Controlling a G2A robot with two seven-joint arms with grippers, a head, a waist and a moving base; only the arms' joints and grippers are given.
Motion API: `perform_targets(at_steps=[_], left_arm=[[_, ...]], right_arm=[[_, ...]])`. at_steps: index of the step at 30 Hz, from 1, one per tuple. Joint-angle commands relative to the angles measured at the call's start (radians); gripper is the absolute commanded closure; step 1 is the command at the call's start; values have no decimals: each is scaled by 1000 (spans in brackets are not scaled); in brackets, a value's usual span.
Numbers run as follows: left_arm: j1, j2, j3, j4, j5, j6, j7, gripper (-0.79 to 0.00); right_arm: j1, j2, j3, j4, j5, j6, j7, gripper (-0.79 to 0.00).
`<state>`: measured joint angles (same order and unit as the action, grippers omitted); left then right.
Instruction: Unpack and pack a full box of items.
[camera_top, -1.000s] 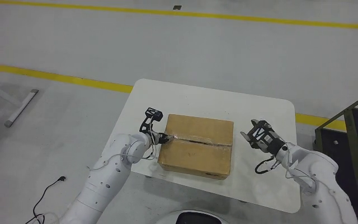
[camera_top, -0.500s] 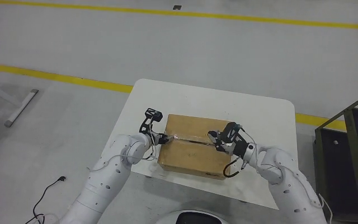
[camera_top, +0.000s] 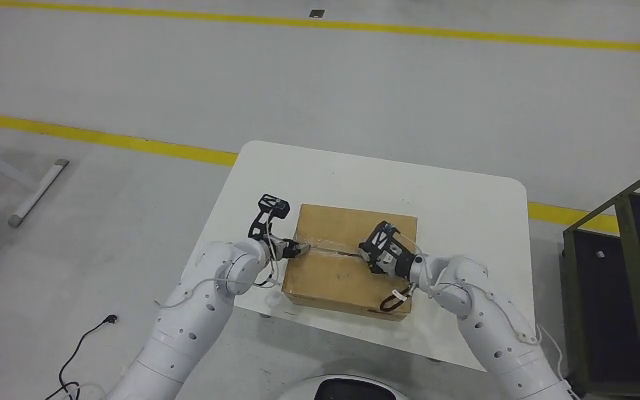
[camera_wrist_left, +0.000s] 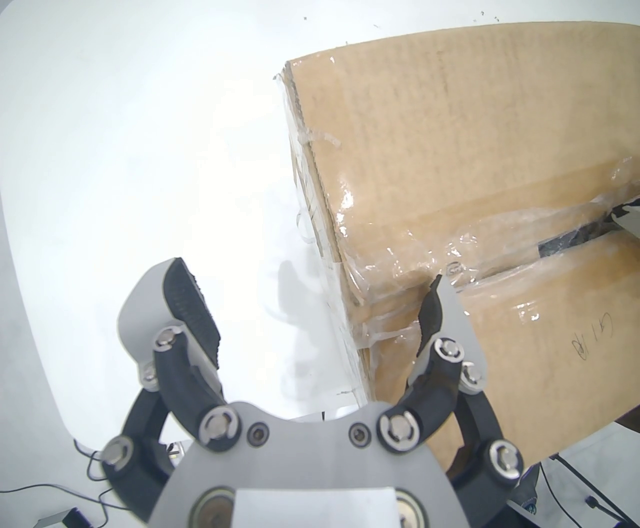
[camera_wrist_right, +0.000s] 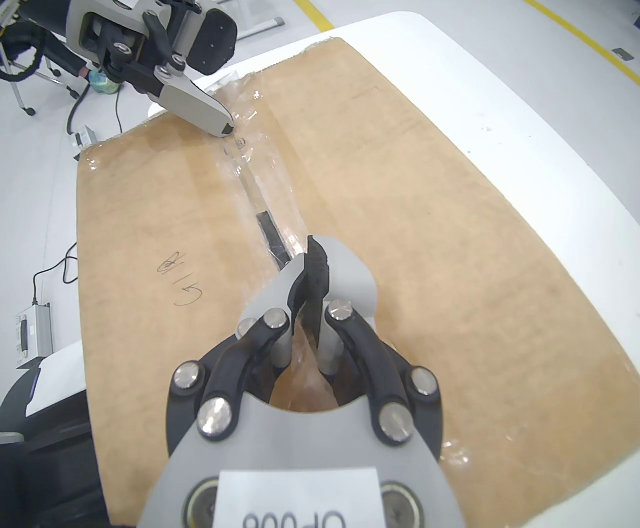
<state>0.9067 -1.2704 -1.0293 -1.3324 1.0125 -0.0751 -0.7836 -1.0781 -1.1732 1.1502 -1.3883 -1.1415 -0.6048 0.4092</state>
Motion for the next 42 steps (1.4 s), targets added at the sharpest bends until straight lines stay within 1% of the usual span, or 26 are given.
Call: perform_targets(at_steps=[1,8,20,25,29,33,36,39,42], left_arm=[[1,0,-1,-1,-1,-1,0,-785],[6,-1,-7,-4,-1,-2,-2,-785],[12,0,-23,-13,-3,-3,-5,-785],[13,1,-33,-26,-11,-10,-7,-785],[21,3,-46,-54,-22,-20,-18,-785],[37,9,-68,-87,-31,-28,-29,-785],[52,14,-95,-116,-42,-25,-35,-785],[70,21,-131,-153,-56,-17,-37,-785],[92,28,-168,-193,-65,-6,-36,-785]], right_arm=[[-7,4,13,-8,1,-1,1,0],[-55,21,64,-83,-20,1,42,0],[-171,58,225,-197,-4,10,77,0],[-226,70,297,-243,57,-16,34,0],[-258,79,340,-317,73,-51,12,0],[-261,81,323,-360,72,-85,4,0],[-230,76,264,-343,59,-83,11,0],[-174,66,182,-278,47,-75,20,0],[-104,52,107,-177,83,-75,12,0]])
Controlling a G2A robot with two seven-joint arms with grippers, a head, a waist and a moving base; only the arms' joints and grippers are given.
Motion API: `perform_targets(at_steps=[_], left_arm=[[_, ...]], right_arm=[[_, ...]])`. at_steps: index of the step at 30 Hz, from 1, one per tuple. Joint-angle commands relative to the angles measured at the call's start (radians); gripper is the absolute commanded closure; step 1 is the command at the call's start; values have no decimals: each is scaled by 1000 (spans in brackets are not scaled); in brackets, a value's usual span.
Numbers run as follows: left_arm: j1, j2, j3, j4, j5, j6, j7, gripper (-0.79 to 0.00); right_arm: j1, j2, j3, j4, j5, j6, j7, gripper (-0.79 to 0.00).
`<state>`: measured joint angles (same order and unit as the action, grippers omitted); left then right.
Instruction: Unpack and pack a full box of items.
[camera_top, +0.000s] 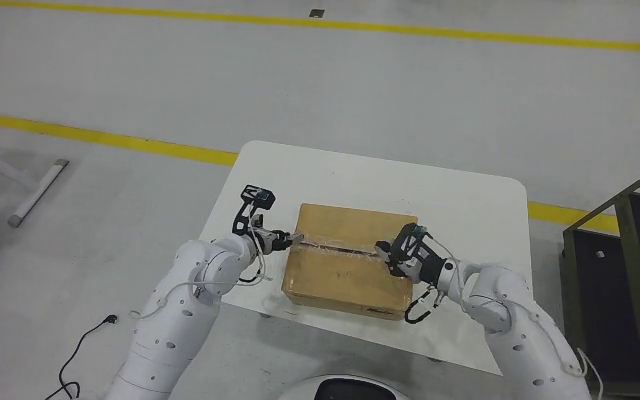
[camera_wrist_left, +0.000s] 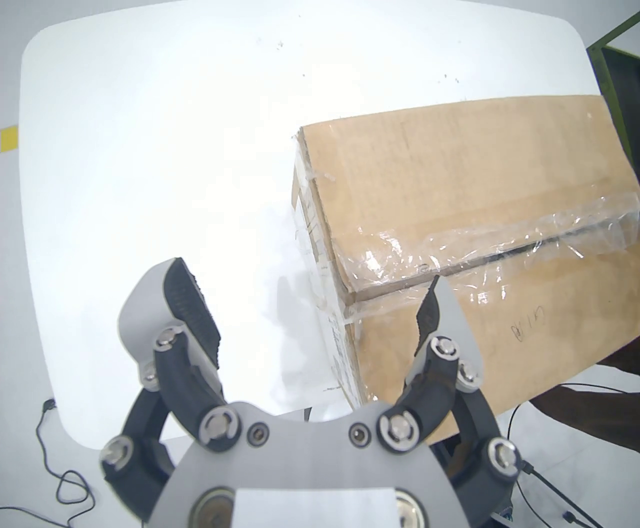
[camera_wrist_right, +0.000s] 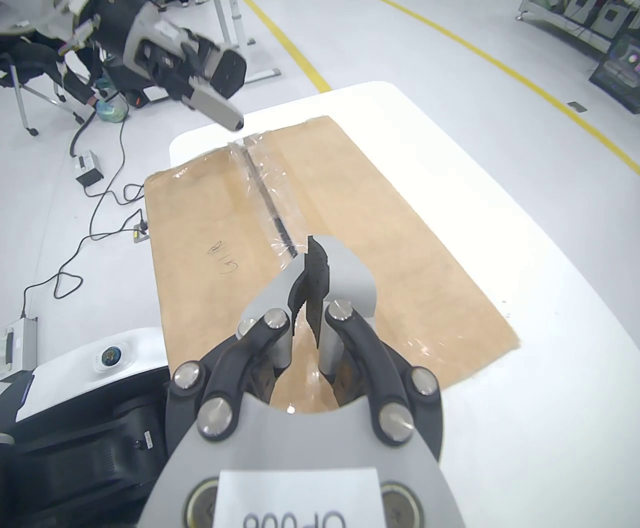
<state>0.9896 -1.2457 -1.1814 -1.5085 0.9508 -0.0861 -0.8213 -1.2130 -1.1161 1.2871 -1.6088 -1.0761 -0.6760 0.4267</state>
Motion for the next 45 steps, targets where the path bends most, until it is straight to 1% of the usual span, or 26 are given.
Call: perform_targets(at_steps=[1,3,4,6,9,14,16,18,19,20,21,23,26,28,30,32,45], left_arm=[[19,5,-29,-30,-7,7,3,-785],[36,10,-56,-53,-16,13,5,-785],[43,12,-69,-61,-21,15,4,-785],[55,16,-87,-72,-25,15,3,-785],[68,20,-108,-85,-33,16,9,-785],[81,25,-136,-120,-53,14,11,-785],[84,26,-142,-132,-60,10,18,-785],[88,27,-147,-143,-63,10,29,-785],[91,28,-149,-147,-67,11,36,-785],[92,28,-149,-153,-69,9,39,-785],[94,28,-151,-159,-76,10,43,-785],[97,29,-159,-176,-87,15,58,-785],[112,29,-176,-199,-103,33,104,-785],[123,29,-184,-215,-110,42,134,-785],[135,29,-190,-231,-111,47,163,-785],[143,30,-183,-244,-104,45,153,-785],[143,30,-182,-246,-103,44,149,-785]], right_arm=[[53,-9,-46,74,18,2,-3,0],[89,-14,-76,113,-30,44,25,0],[97,-17,-87,129,-30,58,24,0],[107,-19,-92,163,-9,50,7,0],[110,-15,-81,186,-9,45,17,0],[63,2,-9,142,6,18,-21,0],[23,12,37,97,2,9,-45,0],[-27,24,101,41,-18,4,-96,0],[-55,30,137,8,-42,-2,-136,0],[-84,36,180,-35,-68,-20,-229,0],[-127,42,221,-45,-102,-36,-318,0],[-207,47,300,-43,-123,-30,-510,0],[-315,45,385,-19,-109,69,-717,0],[-376,41,418,-23,-100,145,-777,0],[-422,37,429,-37,-66,186,-795,0],[-439,37,431,-53,-60,186,-754,0],[-439,37,431,-55,-61,189,-744,0]])
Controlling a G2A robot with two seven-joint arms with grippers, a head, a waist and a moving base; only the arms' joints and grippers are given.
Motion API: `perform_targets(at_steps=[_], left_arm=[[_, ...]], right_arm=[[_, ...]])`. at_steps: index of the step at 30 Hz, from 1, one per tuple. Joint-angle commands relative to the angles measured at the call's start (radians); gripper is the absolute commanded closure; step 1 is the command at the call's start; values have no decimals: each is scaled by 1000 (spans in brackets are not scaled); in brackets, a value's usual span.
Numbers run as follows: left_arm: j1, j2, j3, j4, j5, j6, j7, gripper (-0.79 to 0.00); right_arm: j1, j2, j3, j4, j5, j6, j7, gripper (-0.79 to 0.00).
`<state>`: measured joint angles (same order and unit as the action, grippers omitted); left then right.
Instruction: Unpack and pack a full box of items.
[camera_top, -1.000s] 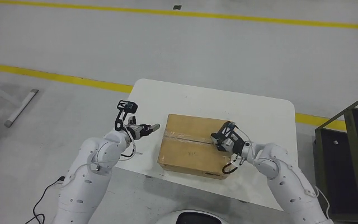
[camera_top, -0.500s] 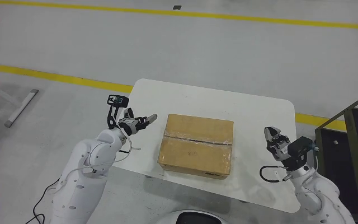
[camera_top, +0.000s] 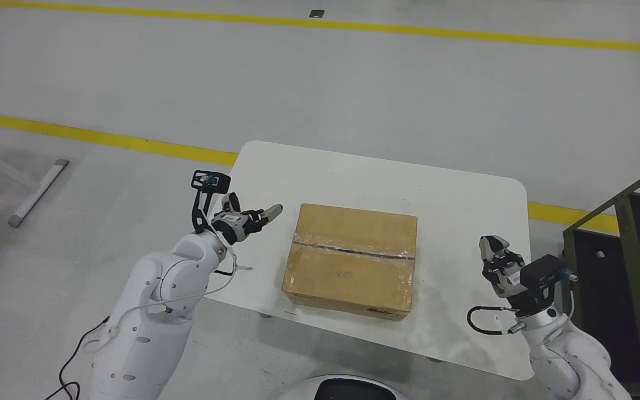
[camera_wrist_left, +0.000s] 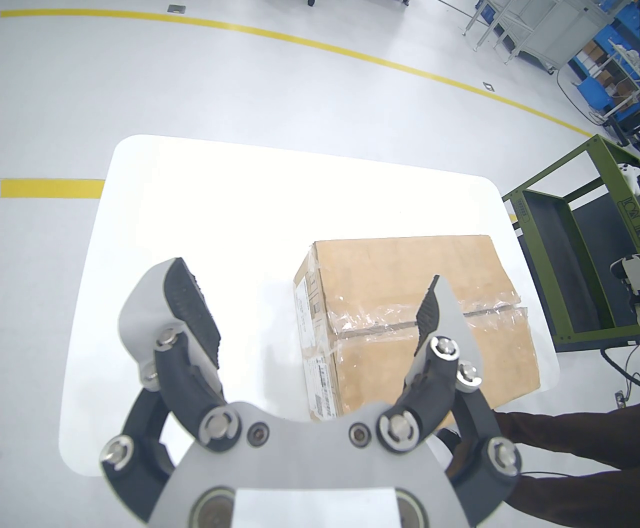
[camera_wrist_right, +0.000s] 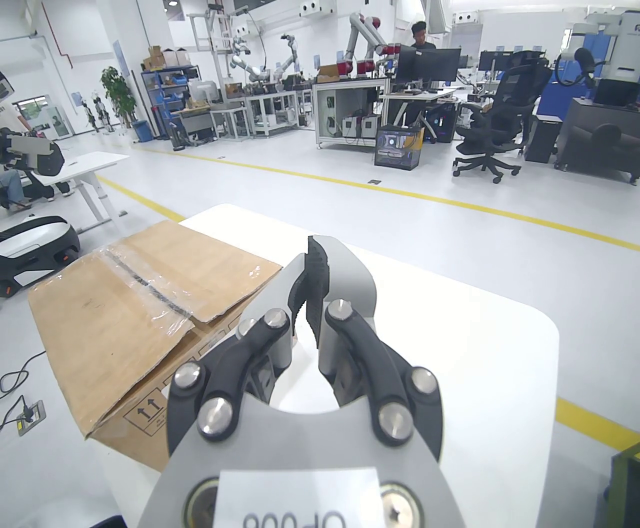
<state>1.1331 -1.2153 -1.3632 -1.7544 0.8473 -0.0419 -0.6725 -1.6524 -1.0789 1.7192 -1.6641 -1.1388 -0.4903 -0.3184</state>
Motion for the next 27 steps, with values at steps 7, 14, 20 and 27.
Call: perform_targets(at_steps=[7,14,20,27], left_arm=[[64,3,23,-28,190,-22,229,-785],[165,3,67,-35,438,32,478,-785],[227,-5,94,-73,525,160,525,-785],[262,-11,113,-94,585,237,552,-785]], right_arm=[[-13,-25,-2,-47,134,264,-45,0],[-72,-45,-15,-178,91,556,28,0],[-141,-53,4,-224,55,621,40,0],[-158,-57,21,-226,48,637,39,-1]])
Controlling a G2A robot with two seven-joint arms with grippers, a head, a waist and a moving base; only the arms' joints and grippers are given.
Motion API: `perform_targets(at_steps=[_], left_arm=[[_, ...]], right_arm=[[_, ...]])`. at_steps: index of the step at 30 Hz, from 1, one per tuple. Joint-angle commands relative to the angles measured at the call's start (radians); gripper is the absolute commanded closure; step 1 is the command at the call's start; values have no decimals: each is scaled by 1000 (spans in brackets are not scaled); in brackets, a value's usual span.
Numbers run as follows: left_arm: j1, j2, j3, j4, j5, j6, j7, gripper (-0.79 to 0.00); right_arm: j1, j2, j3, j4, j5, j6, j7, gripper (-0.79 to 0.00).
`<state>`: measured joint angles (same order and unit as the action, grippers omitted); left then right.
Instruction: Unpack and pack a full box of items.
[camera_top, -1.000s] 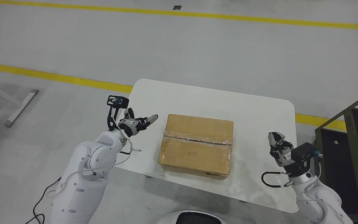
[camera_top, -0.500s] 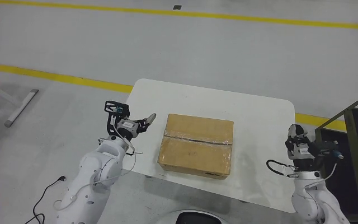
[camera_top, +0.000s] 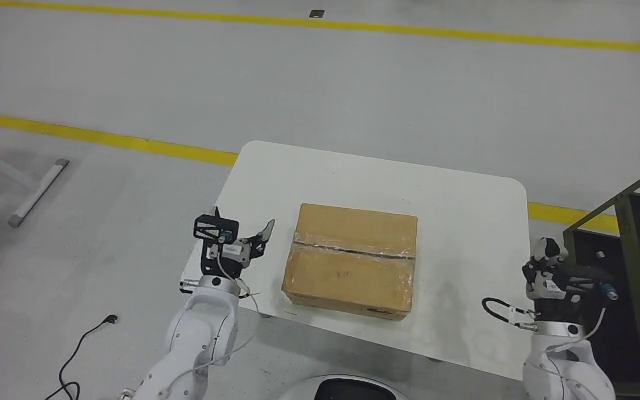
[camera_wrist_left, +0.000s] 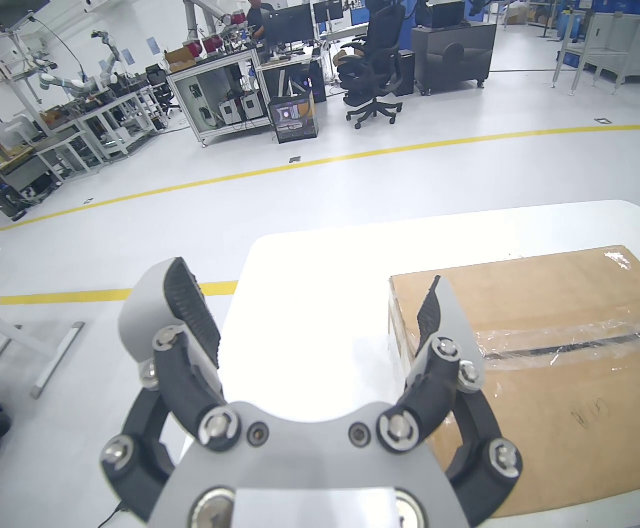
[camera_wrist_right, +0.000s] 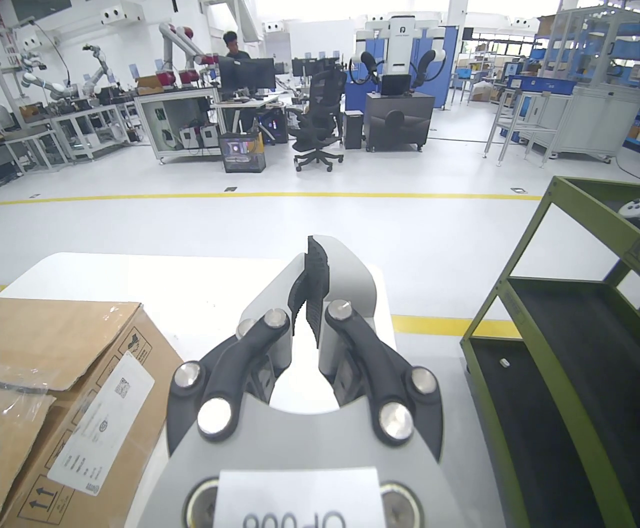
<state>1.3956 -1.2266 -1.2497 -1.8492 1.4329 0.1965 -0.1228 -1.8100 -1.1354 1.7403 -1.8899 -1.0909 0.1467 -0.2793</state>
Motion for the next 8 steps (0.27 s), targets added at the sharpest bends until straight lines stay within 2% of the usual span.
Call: perform_targets(at_steps=[1,3,5,6,8], left_arm=[[0,0,0,0,0,0,0,-785],[0,0,0,0,-1,-1,-1,-784],[-1,0,0,0,-1,-1,-1,-785],[-1,0,0,0,-1,-1,-1,-784],[-1,0,0,0,-1,-1,-1,-785]], right_arm=[[0,0,0,0,0,0,0,-6],[0,0,0,0,0,0,0,-53],[0,0,0,0,0,0,0,-171],[0,0,0,0,0,0,0,-207],[0,0,0,0,0,0,0,-252]])
